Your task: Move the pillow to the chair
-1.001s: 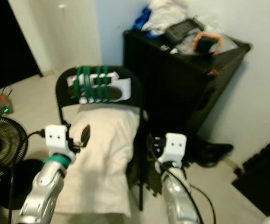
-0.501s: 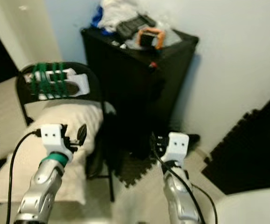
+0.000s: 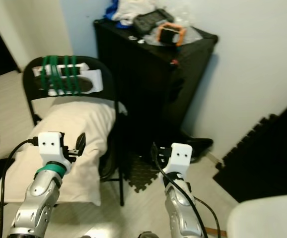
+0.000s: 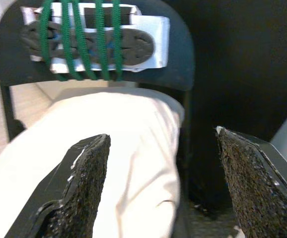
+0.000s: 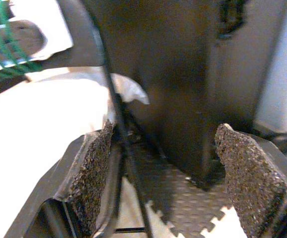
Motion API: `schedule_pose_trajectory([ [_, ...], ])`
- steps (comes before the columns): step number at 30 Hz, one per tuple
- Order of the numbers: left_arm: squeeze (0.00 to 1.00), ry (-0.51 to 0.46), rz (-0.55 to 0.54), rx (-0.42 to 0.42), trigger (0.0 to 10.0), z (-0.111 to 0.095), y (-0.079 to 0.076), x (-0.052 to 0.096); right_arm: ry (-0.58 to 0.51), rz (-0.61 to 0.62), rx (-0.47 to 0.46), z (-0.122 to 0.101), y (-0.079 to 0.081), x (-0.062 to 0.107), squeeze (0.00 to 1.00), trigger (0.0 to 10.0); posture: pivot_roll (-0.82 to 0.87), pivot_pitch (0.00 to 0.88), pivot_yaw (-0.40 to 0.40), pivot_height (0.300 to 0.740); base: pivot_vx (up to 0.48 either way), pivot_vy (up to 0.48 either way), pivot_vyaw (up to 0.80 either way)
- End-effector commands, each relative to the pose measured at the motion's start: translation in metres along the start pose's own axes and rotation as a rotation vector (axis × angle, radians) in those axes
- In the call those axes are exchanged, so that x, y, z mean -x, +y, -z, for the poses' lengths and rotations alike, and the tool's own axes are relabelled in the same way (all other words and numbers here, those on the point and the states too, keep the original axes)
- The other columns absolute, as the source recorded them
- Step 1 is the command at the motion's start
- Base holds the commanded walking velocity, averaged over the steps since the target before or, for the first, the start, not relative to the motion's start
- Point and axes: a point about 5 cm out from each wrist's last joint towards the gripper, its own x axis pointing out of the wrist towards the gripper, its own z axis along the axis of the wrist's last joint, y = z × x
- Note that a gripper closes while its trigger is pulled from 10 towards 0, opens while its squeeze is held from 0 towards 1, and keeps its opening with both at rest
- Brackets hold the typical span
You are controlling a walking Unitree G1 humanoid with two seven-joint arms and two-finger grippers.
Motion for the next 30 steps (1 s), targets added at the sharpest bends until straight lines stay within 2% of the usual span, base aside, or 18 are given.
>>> schedule_pose_trajectory([
  [1, 0.00, 0.019, 0.015, -0.022, 10.0, 0.007, -0.004, 0.001, 0.020, 0.023, 0.020, 0.005, -0.005, 0.001, 0.00, 10.0, 0.00, 0.000, 0.062, 0.740, 0.000, 0.000, 0.00],
  [11, 0.00, 0.045, 0.025, -0.069, 10.0, 0.017, -0.004, 0.001, 0.043, 0.053, -0.007, 0.012, -0.011, 0.000, 0.00, 10.0, 0.00, 0.000, 0.057, 0.740, 0.000, 0.000, 0.00],
  [14, 0.00, 0.057, 0.028, -0.084, 10.0, 0.021, -0.004, 0.000, 0.060, 0.038, 0.041, 0.017, -0.010, 0.001, 0.00, 10.0, 0.00, 0.000, 0.058, 0.740, 0.000, 0.000, 0.00],
  [18, 0.00, 0.060, 0.029, -0.086, 10.0, 0.023, -0.004, 0.001, 0.061, 0.029, 0.058, 0.018, -0.009, 0.000, 0.00, 10.0, 0.00, 0.000, 0.058, 0.740, 0.000, 0.000, 0.00],
  [25, 0.00, 0.064, 0.025, -0.085, 10.0, 0.024, -0.004, 0.001, 0.063, 0.003, 0.067, 0.019, -0.001, -0.004, 0.00, 10.0, 0.00, 0.000, 0.052, 0.740, 0.000, 0.000, 0.80],
  [29, 0.00, 0.073, -0.006, -0.071, 10.0, 0.028, 0.000, -0.003, 0.091, 0.032, 0.067, 0.026, -0.006, -0.006, 0.00, 10.0, -0.02, 0.000, 0.066, 0.740, 0.000, 0.000, 0.80],
  [30, 0.00, 0.078, 0.015, -0.077, 10.0, 0.029, -0.003, -0.003, 0.096, 0.048, 0.047, 0.027, -0.009, -0.005, 0.00, 10.0, -0.01, 0.000, 0.051, 0.740, 0.000, 0.000, 0.80],
])
